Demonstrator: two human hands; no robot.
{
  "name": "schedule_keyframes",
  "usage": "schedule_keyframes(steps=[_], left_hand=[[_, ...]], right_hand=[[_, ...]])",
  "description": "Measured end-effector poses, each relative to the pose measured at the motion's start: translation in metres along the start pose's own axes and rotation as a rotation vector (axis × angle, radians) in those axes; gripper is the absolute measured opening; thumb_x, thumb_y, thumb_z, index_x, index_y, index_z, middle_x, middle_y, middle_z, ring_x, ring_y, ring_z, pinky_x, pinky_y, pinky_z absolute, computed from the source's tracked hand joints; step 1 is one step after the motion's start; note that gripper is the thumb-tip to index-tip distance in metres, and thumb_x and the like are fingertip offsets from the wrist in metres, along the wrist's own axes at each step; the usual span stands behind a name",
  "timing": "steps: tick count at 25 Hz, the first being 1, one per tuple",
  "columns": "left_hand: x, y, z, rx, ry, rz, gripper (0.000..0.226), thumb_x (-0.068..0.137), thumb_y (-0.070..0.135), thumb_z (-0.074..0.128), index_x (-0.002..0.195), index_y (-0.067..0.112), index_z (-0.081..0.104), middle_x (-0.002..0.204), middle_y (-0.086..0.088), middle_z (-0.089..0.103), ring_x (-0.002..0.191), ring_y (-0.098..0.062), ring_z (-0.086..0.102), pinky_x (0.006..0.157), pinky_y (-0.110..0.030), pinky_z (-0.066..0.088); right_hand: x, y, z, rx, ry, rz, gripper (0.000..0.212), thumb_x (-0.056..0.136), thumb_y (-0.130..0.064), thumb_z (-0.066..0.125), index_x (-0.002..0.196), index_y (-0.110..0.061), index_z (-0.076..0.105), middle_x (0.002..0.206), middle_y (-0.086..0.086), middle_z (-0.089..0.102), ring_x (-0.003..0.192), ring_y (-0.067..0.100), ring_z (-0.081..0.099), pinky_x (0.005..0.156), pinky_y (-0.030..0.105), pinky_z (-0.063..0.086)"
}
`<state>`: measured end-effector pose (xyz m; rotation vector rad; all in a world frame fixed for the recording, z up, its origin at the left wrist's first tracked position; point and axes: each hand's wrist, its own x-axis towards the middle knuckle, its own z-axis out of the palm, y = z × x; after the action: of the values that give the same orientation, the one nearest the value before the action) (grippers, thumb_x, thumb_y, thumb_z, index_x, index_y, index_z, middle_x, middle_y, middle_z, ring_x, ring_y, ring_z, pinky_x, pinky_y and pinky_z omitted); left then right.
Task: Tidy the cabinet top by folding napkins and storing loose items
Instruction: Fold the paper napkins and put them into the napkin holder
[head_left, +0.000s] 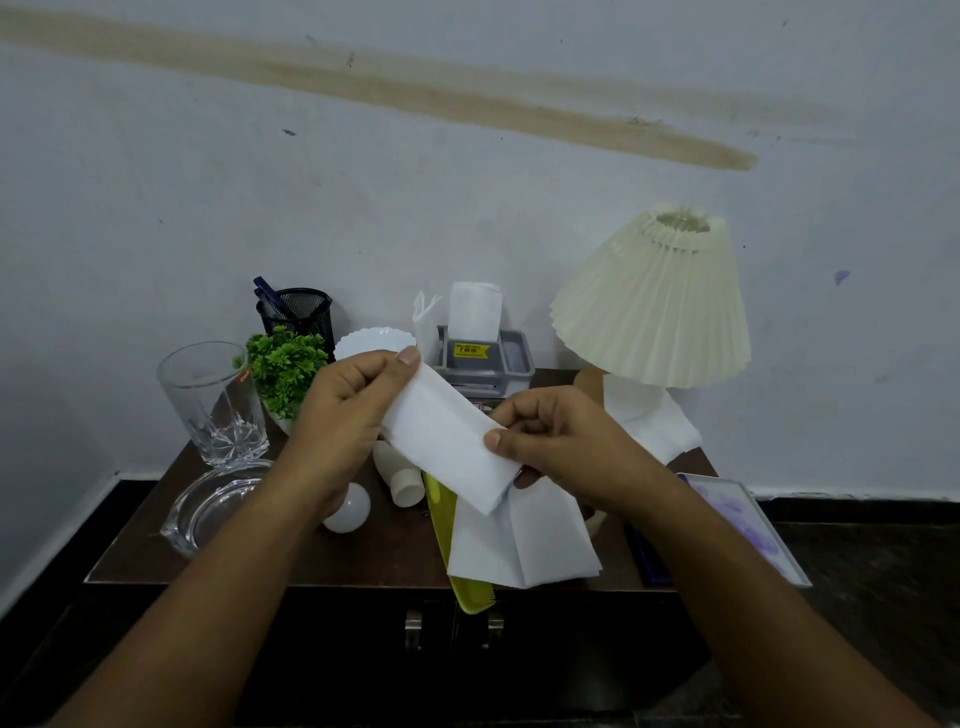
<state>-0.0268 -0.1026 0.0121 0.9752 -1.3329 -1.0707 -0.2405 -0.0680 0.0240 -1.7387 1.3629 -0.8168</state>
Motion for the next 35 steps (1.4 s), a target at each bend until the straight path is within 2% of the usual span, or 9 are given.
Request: schedule_keyframes(steps=[5, 9, 12, 15, 19, 23, 28, 32, 35], left_hand=[[-0.008, 0.004, 0.014, 0.078, -0.204, 0.055, 0.026, 0.097, 0.023, 0.06, 0.08, 0.01, 0.075, 0.07, 0.005, 0.07, 0.066, -0.004, 0.06, 0.061, -0.017, 0.047], [-0.008, 0.002, 0.016, -0.078, -0.145, -0.064, 0.023, 0.087, 0.031, 0.066, 0.099, 0.013, 0.075, 0.09, -0.001, 0.077, 0.082, -0.012, 0.071, 0.07, -0.026, 0.058], [-0.008, -0.002, 0.019, -0.147, -0.159, -0.16, 0.031, 0.085, 0.014, 0.07, 0.116, 0.014, 0.069, 0.103, -0.005, 0.079, 0.094, -0.02, 0.076, 0.07, -0.031, 0.062], [-0.004, -0.004, 0.016, -0.139, -0.124, -0.14, 0.029, 0.088, 0.004, 0.068, 0.117, 0.008, 0.068, 0.104, -0.011, 0.078, 0.097, -0.023, 0.075, 0.078, -0.034, 0.063], [-0.004, -0.006, 0.016, -0.069, -0.166, -0.109, 0.023, 0.092, 0.001, 0.064, 0.113, 0.009, 0.069, 0.098, -0.008, 0.078, 0.09, -0.017, 0.074, 0.073, -0.025, 0.06], [-0.002, -0.007, 0.019, -0.066, -0.015, -0.072, 0.025, 0.097, 0.014, 0.063, 0.121, 0.019, 0.066, 0.103, -0.001, 0.076, 0.093, -0.012, 0.072, 0.071, -0.022, 0.057], [0.003, -0.007, 0.025, -0.1, 0.077, -0.082, 0.024, 0.099, 0.02, 0.061, 0.123, 0.021, 0.065, 0.109, 0.0, 0.073, 0.096, -0.007, 0.072, 0.068, -0.017, 0.056], [0.005, -0.006, 0.028, -0.09, 0.069, -0.058, 0.022, 0.101, 0.029, 0.057, 0.12, 0.025, 0.066, 0.108, 0.008, 0.073, 0.094, 0.003, 0.069, 0.074, -0.017, 0.056], [0.008, -0.005, 0.025, -0.073, 0.088, -0.066, 0.022, 0.1, 0.041, 0.053, 0.116, 0.032, 0.067, 0.103, 0.022, 0.072, 0.097, 0.009, 0.065, 0.083, -0.016, 0.051]], right_hand=[[-0.002, -0.003, 0.007, 0.064, 0.044, -0.05, 0.029, 0.087, -0.016, 0.077, 0.109, -0.024, 0.061, 0.095, 0.002, 0.072, 0.088, 0.018, 0.073, 0.085, 0.043, 0.062], [0.0, -0.002, 0.011, 0.148, 0.186, -0.07, 0.027, 0.084, -0.009, 0.077, 0.094, -0.021, 0.055, 0.086, 0.001, 0.069, 0.077, 0.018, 0.068, 0.077, 0.042, 0.061], [0.001, -0.001, 0.012, 0.2, 0.299, -0.099, 0.025, 0.085, -0.007, 0.077, 0.088, -0.019, 0.056, 0.09, 0.0, 0.07, 0.085, 0.018, 0.071, 0.079, 0.039, 0.062], [-0.001, -0.004, 0.009, 0.161, 0.192, -0.124, 0.013, 0.088, -0.002, 0.073, 0.088, -0.014, 0.068, 0.099, -0.006, 0.071, 0.092, 0.014, 0.072, 0.079, 0.035, 0.063], [-0.002, -0.001, 0.008, -0.077, 0.046, -0.09, 0.02, 0.092, -0.01, 0.071, 0.106, -0.023, 0.078, 0.105, -0.011, 0.071, 0.086, 0.005, 0.069, 0.074, 0.024, 0.059], [0.003, 0.001, 0.006, -0.217, 0.261, -0.101, 0.045, 0.098, -0.019, 0.062, 0.142, -0.02, 0.056, 0.119, -0.001, 0.064, 0.1, 0.012, 0.063, 0.094, 0.039, 0.057], [0.026, 0.0, 0.004, -0.492, 0.417, -0.082, 0.06, 0.098, -0.027, 0.055, 0.152, -0.023, 0.029, 0.13, 0.003, 0.05, 0.115, 0.024, 0.056, 0.105, 0.048, 0.046], [0.036, -0.001, 0.014, -0.616, 0.441, -0.043, 0.07, 0.1, -0.024, 0.053, 0.159, -0.02, 0.015, 0.148, 0.005, 0.042, 0.125, 0.02, 0.049, 0.094, 0.019, 0.031], [0.038, -0.005, 0.017, -0.674, 0.468, -0.036, 0.072, 0.103, -0.026, 0.05, 0.161, -0.018, 0.009, 0.157, 0.006, 0.033, 0.129, 0.02, 0.047, 0.097, 0.026, 0.039]])
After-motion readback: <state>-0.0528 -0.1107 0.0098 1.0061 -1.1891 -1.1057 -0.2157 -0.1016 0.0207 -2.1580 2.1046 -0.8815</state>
